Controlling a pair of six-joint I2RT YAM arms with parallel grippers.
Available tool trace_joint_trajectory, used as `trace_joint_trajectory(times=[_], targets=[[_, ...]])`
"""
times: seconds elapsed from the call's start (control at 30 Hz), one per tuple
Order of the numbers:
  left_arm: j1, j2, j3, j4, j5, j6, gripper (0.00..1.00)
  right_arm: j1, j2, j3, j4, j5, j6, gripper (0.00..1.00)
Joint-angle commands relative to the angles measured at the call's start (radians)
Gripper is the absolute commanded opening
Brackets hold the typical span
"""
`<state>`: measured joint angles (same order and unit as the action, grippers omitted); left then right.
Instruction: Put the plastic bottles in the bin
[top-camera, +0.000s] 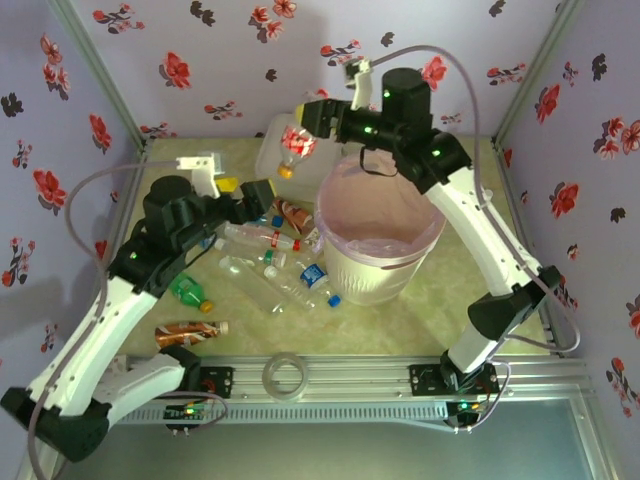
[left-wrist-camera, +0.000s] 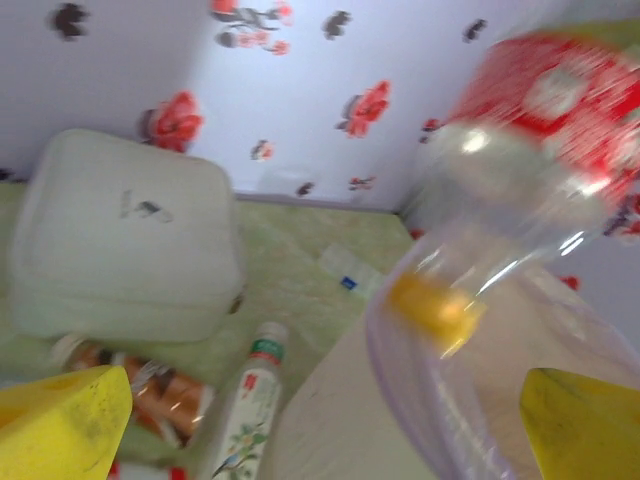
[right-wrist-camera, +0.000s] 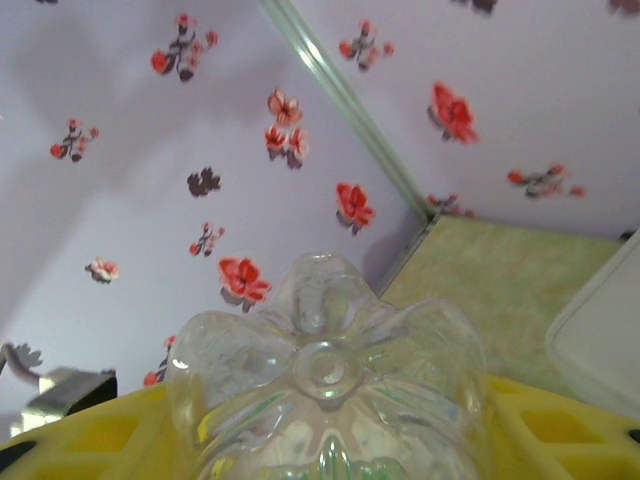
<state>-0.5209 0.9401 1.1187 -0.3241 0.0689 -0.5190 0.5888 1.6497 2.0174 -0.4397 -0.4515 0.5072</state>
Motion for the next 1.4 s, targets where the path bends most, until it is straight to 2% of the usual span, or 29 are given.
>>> trace_joint_trajectory(times=[0.0,0.17,0.37,0.53,0.67,0.77,1.0,1.17,1.37], targets=[[0.036,-0.022,-0.040,-0.258,-0.165,-0.050,0.99,-0.026,-0.031,0.100,-0.149,0.048,-0.118,0.59],[0.101,-0.072,-0.112,-0.468,-0.269,-0.114,0.99,-0.063,-0.089,0.150,-0.365,0.174,-0.264,0.57],[0.241,-0.150,-0.252,-0.550,-0.278,-0.256,0.96,-0.119,-0.165,0.140,-0.559,0.288,-0.376,0.55],[0.279,-0.161,-0.331,-0.614,-0.274,-0.323,0.96,-0.121,-0.160,0.134,-0.688,0.363,-0.461,0.55],[0.286,-0.142,-0.313,-0.720,-0.283,-0.331,0.97,-0.096,-0.129,0.098,-0.761,0.426,-0.505,0.53],[0.286,-0.133,-0.288,-0.811,-0.290,-0.338,0.97,-0.059,-0.117,0.026,-0.772,0.481,-0.522,0.53],[0.281,-0.110,-0.269,-0.973,-0.282,-0.384,1.00,-0.049,-0.102,-0.204,-0.696,0.473,-0.497,0.54],[0.268,-0.100,-0.265,-1.043,-0.271,-0.456,1.00,-0.045,-0.057,-0.272,-0.668,0.474,-0.490,0.54],[0.261,-0.110,-0.298,-1.053,-0.208,-0.496,1.00,-0.044,-0.041,-0.408,-0.560,0.471,-0.466,0.55]])
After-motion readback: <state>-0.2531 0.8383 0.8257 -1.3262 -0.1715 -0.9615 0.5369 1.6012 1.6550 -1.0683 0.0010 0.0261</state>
